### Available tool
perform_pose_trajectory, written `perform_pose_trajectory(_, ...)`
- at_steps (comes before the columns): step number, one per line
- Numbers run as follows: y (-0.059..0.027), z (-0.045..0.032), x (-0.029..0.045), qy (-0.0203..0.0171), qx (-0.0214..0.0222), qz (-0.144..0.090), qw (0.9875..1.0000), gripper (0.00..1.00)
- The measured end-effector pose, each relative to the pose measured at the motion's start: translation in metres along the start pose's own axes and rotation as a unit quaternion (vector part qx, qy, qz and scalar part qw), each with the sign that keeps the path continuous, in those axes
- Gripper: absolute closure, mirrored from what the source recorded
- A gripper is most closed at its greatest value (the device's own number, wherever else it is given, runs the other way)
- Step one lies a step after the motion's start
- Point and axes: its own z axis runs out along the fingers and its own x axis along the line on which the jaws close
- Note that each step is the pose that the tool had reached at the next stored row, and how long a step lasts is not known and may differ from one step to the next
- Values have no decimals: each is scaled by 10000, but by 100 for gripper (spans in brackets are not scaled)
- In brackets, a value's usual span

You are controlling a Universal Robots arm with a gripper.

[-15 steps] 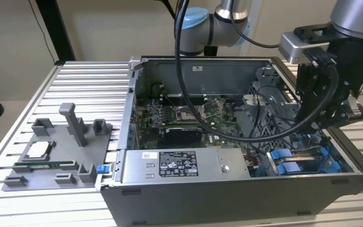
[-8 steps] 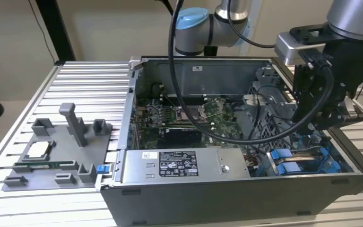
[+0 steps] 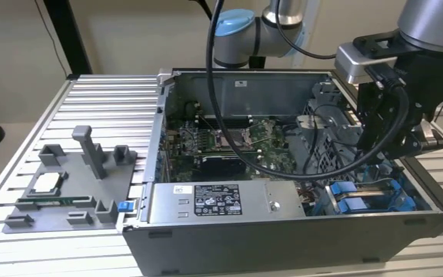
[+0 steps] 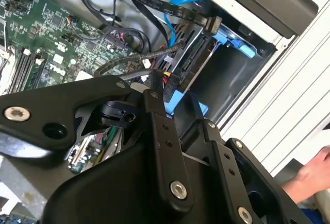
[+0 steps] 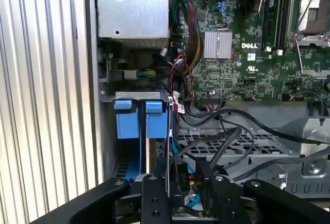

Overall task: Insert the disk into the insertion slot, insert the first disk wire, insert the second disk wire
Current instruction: 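Insert the first disk wire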

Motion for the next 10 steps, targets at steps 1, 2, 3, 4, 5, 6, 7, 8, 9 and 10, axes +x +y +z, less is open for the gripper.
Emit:
perform_pose_trajectory(1, 0, 0, 0, -4, -1, -43, 10000, 0)
perform_pose_trajectory(2, 1, 0, 0, -10, -3, -77, 10000, 0)
perform_pose_trajectory(3, 1, -1, 0, -15, -4, -105, 9999, 0)
perform_pose_trajectory(4, 0, -7, 0, -22, -6, -130, 9999, 0)
perform_pose_trajectory(5, 0, -14, 0, -30, -7, -150, 9999, 0)
perform_pose_trajectory(6, -1, -19, 0, -33, -8, -168, 9999, 0)
perform_pose_trajectory(7, -2, -22, -1, -35, -8, -184, 9998, 0)
perform_pose_trajectory(8, -2, -21, -1, -37, -7, -201, 9998, 0)
perform_pose_trajectory(9, -2, -22, -2, -39, 1, -215, 9998, 0)
perform_pose_trajectory(10, -2, -22, -4, -39, 32, -244, 9997, 0)
